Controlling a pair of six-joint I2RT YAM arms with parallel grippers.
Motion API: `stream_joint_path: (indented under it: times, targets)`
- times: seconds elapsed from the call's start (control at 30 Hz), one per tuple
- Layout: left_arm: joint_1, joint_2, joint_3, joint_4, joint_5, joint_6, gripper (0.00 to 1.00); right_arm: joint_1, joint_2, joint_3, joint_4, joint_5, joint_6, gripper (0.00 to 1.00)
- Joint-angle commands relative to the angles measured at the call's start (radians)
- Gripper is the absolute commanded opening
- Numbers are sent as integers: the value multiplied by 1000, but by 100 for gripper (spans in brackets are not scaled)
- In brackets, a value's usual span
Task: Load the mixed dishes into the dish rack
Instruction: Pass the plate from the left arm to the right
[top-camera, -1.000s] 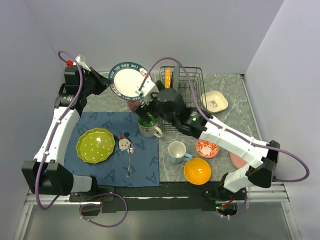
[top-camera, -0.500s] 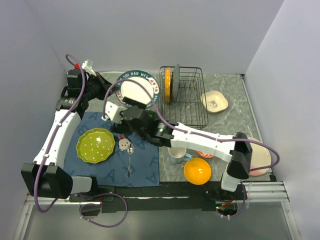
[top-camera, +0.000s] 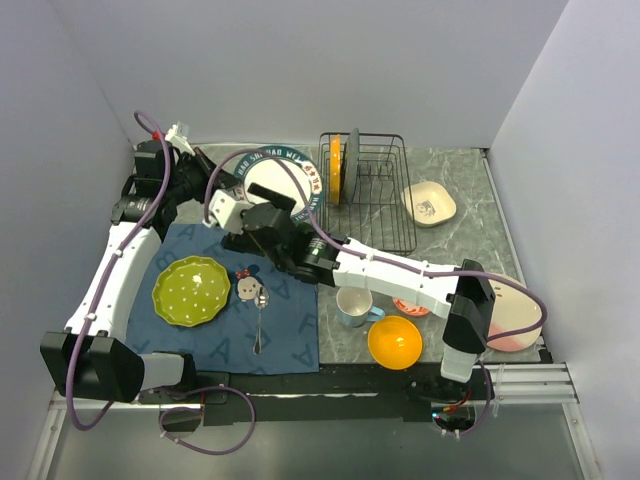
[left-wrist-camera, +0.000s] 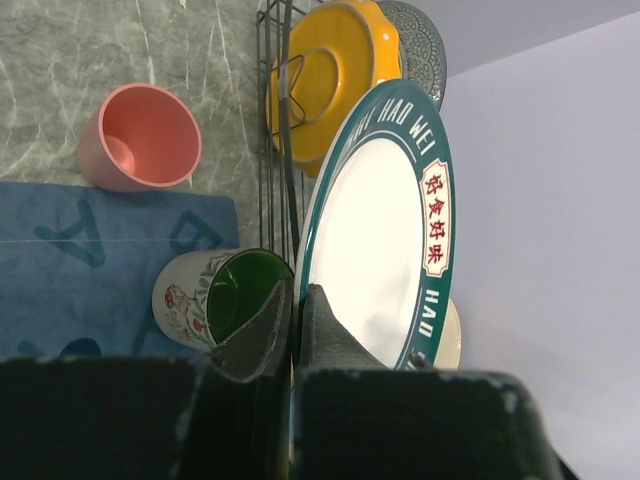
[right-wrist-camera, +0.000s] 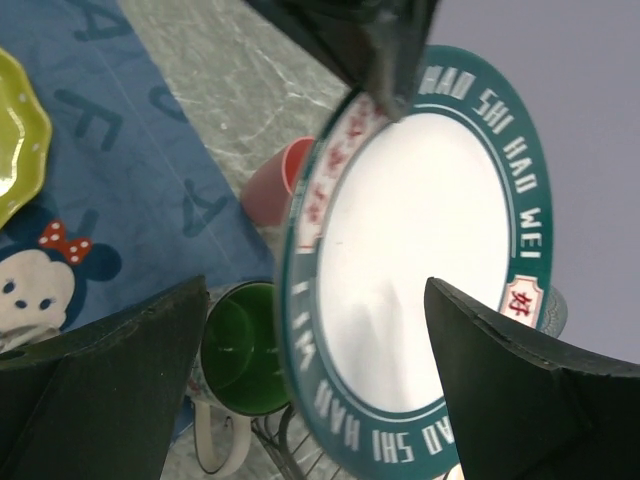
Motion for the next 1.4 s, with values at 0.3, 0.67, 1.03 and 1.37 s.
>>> stream_joint_path:
  times: [0.3,0.67,1.03,1.37]
  targets:
    - [-8,-13,35,82,18,-79,1,-97,-22,31,-34,-24,130,85]
    - [-14,29,71,62,-28,-131,1,-105,-30,-21,45,30,101,70]
    - [-15,49,97,76,-28,-143,1,-105,-37,-51,101,68,77,35]
    - [-28,72,84,114,5,-148,1,-99,-23,-47,225,159,-15,0]
